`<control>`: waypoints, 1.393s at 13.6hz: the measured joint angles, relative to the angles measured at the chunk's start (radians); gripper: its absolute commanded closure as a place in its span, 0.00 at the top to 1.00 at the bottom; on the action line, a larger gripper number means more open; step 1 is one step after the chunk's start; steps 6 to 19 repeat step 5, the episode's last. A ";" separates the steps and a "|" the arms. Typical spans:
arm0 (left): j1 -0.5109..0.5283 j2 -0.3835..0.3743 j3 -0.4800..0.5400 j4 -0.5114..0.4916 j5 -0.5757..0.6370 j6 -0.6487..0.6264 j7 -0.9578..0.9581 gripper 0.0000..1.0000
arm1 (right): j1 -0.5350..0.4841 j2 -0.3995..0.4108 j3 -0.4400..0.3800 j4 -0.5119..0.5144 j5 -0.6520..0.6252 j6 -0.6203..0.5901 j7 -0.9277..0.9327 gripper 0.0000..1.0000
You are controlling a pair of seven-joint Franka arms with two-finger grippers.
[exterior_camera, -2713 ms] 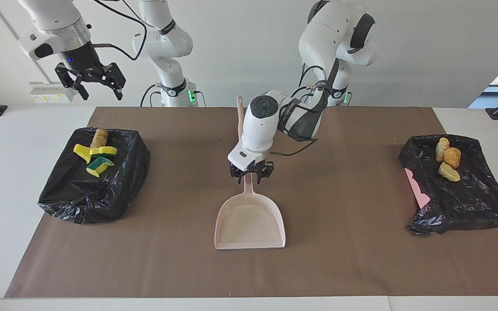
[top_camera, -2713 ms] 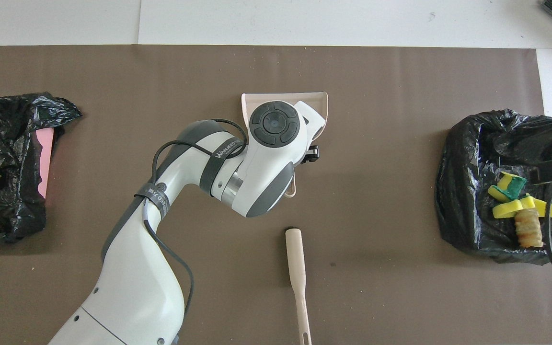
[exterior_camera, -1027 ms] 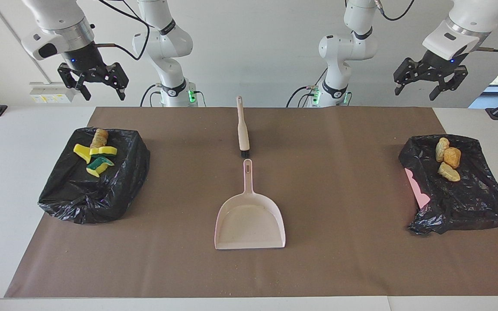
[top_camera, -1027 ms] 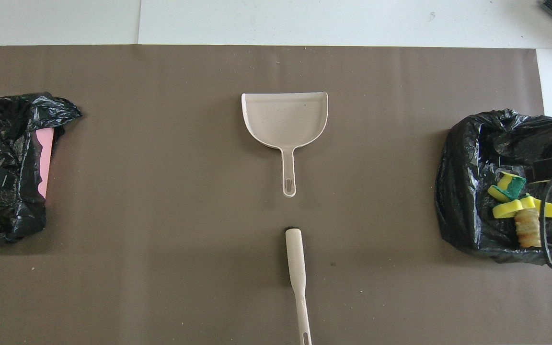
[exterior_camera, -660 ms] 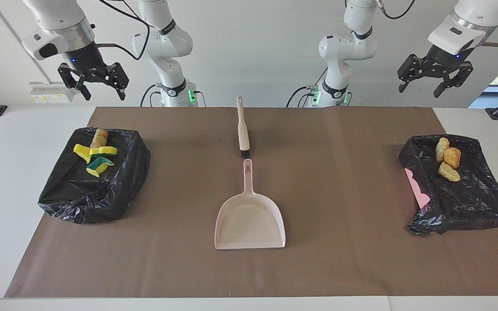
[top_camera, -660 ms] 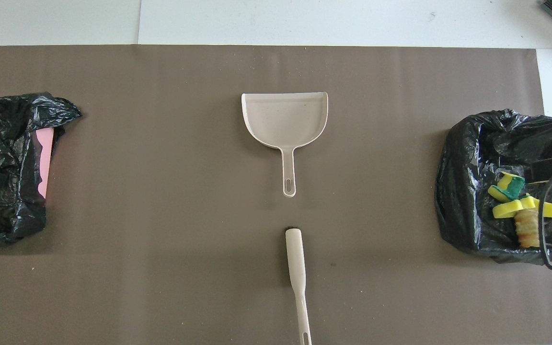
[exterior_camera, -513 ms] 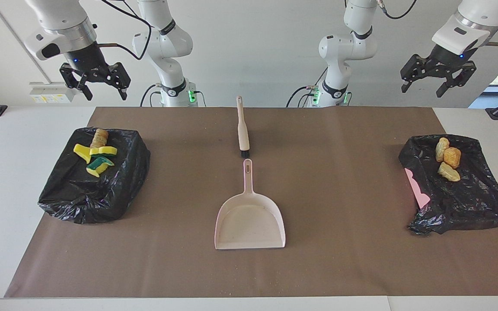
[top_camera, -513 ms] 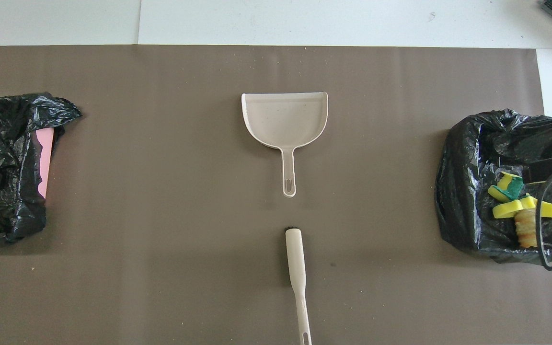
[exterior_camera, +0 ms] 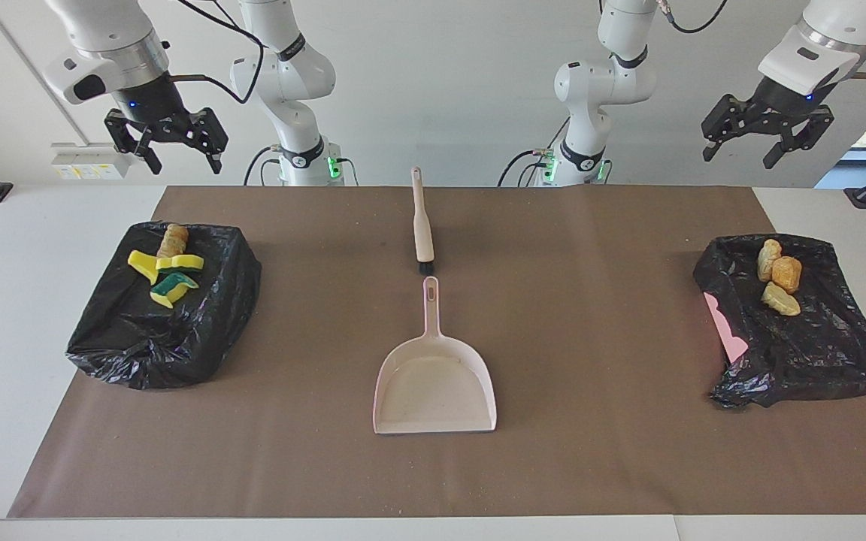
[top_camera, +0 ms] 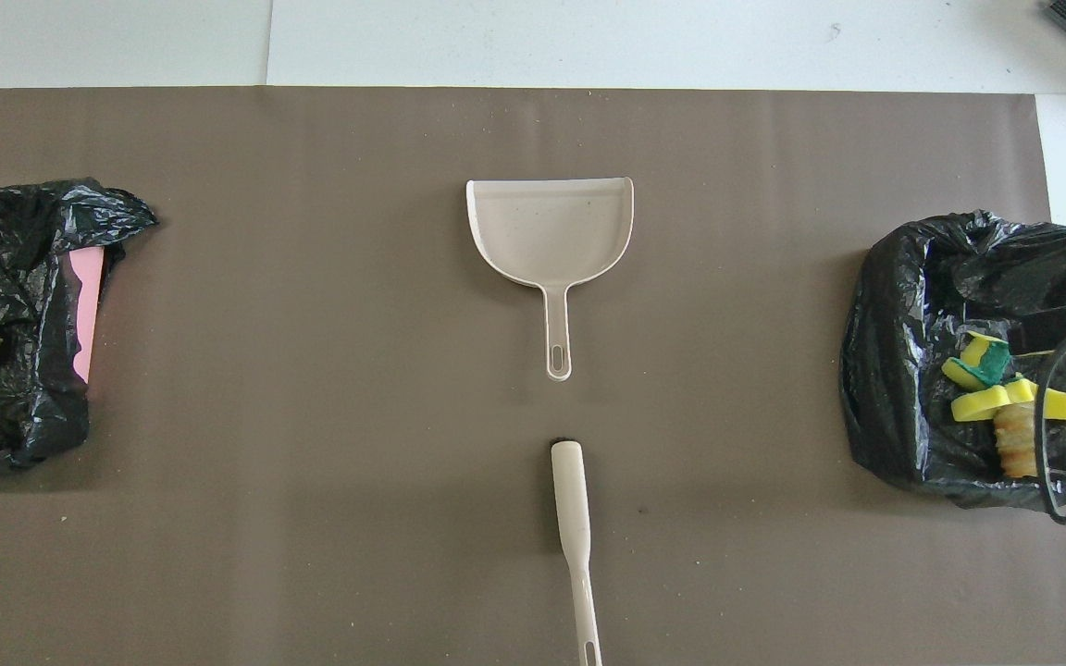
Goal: Sweep and dump trash in bin
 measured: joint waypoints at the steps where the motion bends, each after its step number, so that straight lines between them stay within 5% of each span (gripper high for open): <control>1: 0.000 0.000 0.000 0.000 0.000 0.000 0.000 1.00 | 0.000 0.000 0.000 -0.001 0.000 0.000 0.000 1.00; 19: 0.001 0.000 0.000 0.000 0.000 0.000 0.000 1.00 | 0.000 -0.001 0.000 -0.005 0.000 -0.001 0.000 1.00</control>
